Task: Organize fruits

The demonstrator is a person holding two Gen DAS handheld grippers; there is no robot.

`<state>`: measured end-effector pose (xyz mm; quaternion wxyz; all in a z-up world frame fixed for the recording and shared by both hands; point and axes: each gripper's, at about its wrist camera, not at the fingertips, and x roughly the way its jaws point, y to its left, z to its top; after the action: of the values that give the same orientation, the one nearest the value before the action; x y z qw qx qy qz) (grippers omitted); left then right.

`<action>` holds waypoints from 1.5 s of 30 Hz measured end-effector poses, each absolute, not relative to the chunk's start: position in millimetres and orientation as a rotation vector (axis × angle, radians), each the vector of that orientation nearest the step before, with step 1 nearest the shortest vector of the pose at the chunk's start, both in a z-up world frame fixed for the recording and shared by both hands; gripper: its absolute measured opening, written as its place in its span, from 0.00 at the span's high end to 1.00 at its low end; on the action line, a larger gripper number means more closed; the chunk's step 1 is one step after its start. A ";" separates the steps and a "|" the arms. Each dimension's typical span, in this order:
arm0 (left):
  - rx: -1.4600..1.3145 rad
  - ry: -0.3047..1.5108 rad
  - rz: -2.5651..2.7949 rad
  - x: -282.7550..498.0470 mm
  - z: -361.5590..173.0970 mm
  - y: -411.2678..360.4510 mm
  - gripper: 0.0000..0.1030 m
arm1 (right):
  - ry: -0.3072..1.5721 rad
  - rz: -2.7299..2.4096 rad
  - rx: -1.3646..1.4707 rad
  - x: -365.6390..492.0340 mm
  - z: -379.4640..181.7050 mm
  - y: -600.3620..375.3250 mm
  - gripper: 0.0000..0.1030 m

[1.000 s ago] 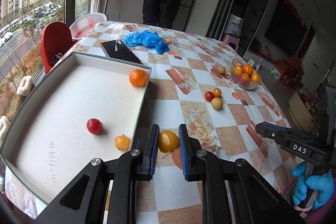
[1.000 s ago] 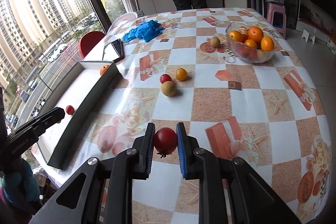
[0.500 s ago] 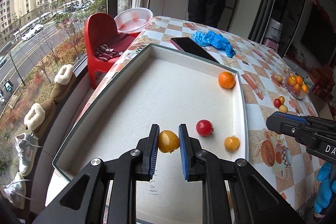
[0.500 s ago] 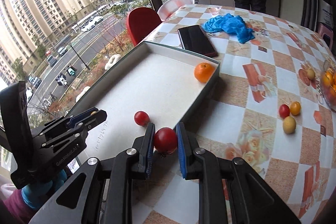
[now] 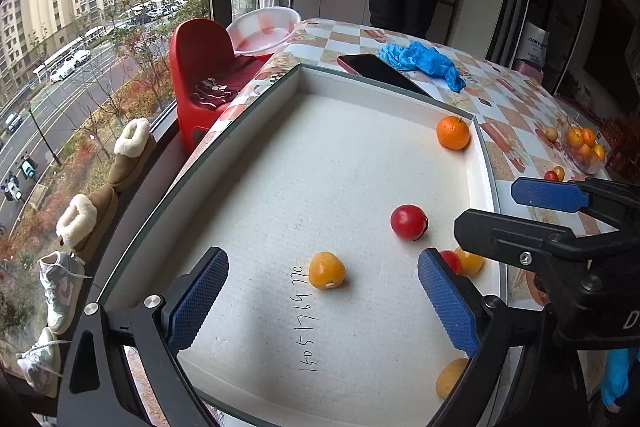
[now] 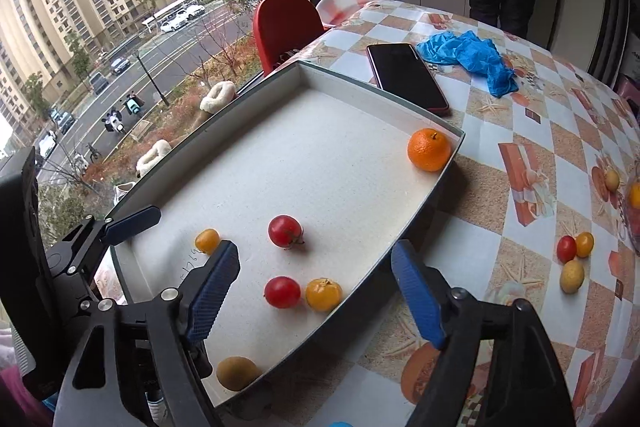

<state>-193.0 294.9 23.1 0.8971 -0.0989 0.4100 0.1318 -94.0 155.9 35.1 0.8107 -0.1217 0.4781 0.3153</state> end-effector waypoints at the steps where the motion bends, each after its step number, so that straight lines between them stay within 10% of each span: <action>1: -0.204 0.859 0.278 -191.3 23.2 293.9 0.06 | 1.018 0.665 -0.257 -93.6 37.5 151.6 0.18; 5: -0.212 0.870 0.289 -189.2 31.3 286.6 0.06 | 0.970 0.602 -0.240 -90.3 50.3 116.1 0.00; 20: -0.078 1.016 0.103 -122.6 27.2 118.2 0.06 | 1.041 0.078 -0.033 -60.3 26.2 -131.2 0.00; 45: -0.123 0.948 0.224 -47.1 -6.9 112.0 0.00 | 0.966 -0.016 -0.100 -31.3 2.3 -145.1 0.00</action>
<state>-47.1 112.0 -6.9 0.8818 -0.0593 0.4554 0.1074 -31.3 -145.1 2.3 0.8844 -0.0483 0.4641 -0.0075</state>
